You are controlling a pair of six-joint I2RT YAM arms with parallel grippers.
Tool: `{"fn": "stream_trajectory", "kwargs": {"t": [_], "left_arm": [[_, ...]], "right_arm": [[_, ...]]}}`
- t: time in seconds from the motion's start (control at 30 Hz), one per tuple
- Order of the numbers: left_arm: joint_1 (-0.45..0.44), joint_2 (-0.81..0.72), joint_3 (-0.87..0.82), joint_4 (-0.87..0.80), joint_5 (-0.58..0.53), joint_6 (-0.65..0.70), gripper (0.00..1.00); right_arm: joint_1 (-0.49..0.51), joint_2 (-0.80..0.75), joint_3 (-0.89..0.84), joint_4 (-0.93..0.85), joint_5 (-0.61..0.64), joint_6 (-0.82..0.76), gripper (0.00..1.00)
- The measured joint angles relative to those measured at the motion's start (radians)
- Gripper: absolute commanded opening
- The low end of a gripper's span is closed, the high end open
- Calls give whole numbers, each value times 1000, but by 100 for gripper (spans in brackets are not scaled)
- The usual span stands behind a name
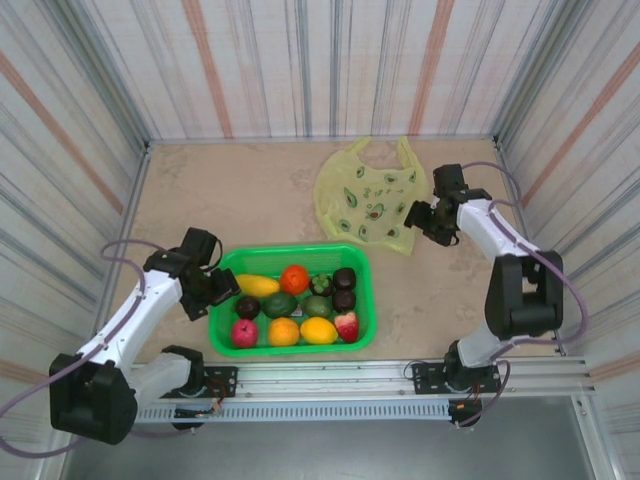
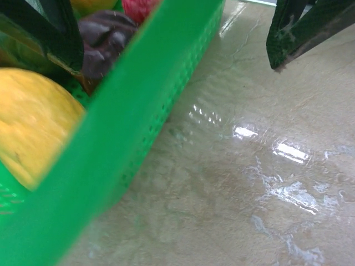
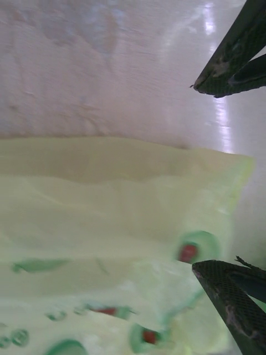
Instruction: Place the fake fruits into the plastic bag and tie a complex knot
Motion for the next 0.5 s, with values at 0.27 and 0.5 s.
{"fn": "stream_trajectory", "kwargs": {"t": [0.27,0.5], "left_arm": [[35,69,-14,106,40,-47,66],[35,164,35,150,38,-78,57]], "right_arm": [[-41,208,123,95,-35,22,29],[-67,192,99,173,-45,74,0]]}}
